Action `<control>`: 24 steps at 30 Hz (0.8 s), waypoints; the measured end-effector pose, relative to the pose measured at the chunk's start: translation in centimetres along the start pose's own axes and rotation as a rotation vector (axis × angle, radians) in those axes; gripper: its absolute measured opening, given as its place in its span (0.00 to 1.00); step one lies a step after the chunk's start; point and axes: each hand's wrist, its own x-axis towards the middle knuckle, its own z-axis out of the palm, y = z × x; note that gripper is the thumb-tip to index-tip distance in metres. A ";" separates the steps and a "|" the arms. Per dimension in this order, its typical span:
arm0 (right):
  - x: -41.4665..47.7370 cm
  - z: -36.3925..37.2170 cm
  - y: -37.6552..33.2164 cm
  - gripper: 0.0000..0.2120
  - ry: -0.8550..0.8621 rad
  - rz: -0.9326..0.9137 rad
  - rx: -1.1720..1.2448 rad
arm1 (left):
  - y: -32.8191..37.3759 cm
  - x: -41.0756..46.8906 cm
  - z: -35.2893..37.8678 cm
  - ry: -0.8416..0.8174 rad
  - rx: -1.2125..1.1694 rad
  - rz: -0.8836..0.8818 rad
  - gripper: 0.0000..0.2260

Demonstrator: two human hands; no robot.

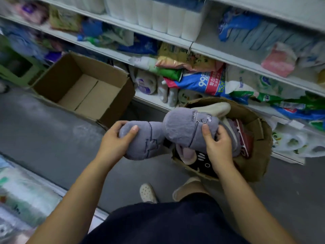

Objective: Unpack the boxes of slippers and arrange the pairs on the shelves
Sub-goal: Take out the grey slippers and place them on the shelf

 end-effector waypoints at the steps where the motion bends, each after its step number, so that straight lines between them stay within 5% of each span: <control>1: 0.2 0.4 -0.8 0.10 0.016 -0.023 0.011 | 0.7 0.5 -0.3 -0.015 0.047 0.038 0.12; 6: 2.9 0.4 -5.2 0.06 0.063 -0.186 0.029 | 4.6 3.5 0.1 -0.030 0.088 0.170 0.11; 12: 7.6 -3.7 -10.8 0.03 0.184 -0.318 0.077 | 12.0 7.1 1.7 0.053 -0.205 0.209 0.17; 16: 10.5 -6.3 -13.1 0.17 0.324 -0.301 0.097 | 17.3 10.1 3.3 0.049 -0.381 0.217 0.17; 24: 14.7 -9.3 -14.6 0.17 0.355 -0.263 0.030 | 29.6 16.2 12.2 -0.419 -0.815 0.030 0.19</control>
